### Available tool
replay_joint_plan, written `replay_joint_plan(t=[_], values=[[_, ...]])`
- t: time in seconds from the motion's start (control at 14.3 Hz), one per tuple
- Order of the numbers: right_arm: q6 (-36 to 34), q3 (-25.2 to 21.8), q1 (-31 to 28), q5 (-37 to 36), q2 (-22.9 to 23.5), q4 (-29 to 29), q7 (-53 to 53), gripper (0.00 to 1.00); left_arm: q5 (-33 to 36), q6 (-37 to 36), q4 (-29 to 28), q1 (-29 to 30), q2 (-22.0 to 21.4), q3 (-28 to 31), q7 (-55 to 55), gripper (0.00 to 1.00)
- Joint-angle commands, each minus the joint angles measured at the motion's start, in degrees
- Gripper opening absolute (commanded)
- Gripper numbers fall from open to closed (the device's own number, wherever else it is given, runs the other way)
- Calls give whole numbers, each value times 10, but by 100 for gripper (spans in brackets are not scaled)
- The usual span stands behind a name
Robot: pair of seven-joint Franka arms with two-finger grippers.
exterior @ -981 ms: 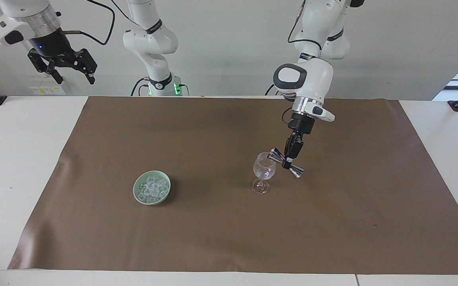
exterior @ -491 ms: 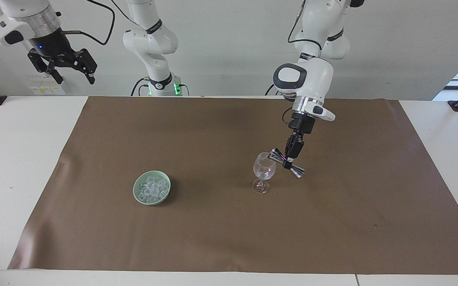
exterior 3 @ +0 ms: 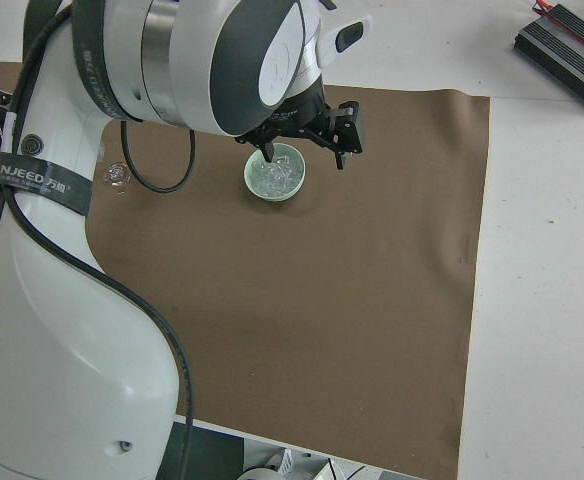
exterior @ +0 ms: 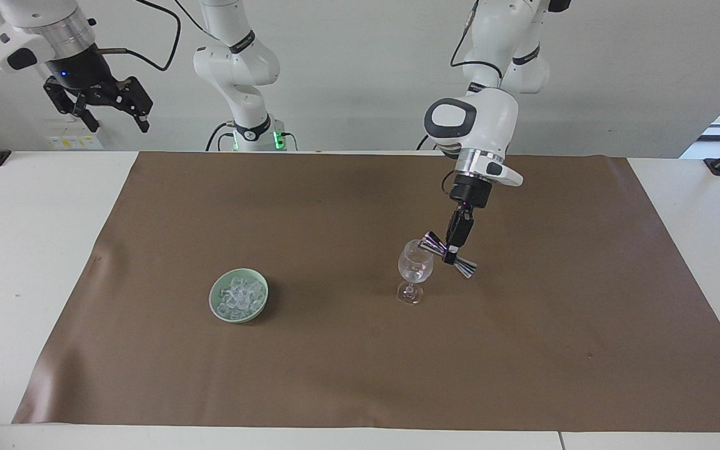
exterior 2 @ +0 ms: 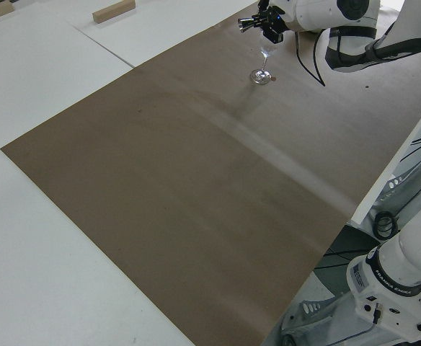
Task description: Pour wine and add ice with both arms
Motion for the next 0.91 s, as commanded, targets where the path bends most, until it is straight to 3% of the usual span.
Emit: replay_joint_plan(t=[0.0,0.84], values=[[6,2,-2,7,-15,-18,8,100,9,14,13,-8,9,7,9,0],[6,2,-3,7,-15,-18,8,100,10,26,19,-9,10,7,36,0]])
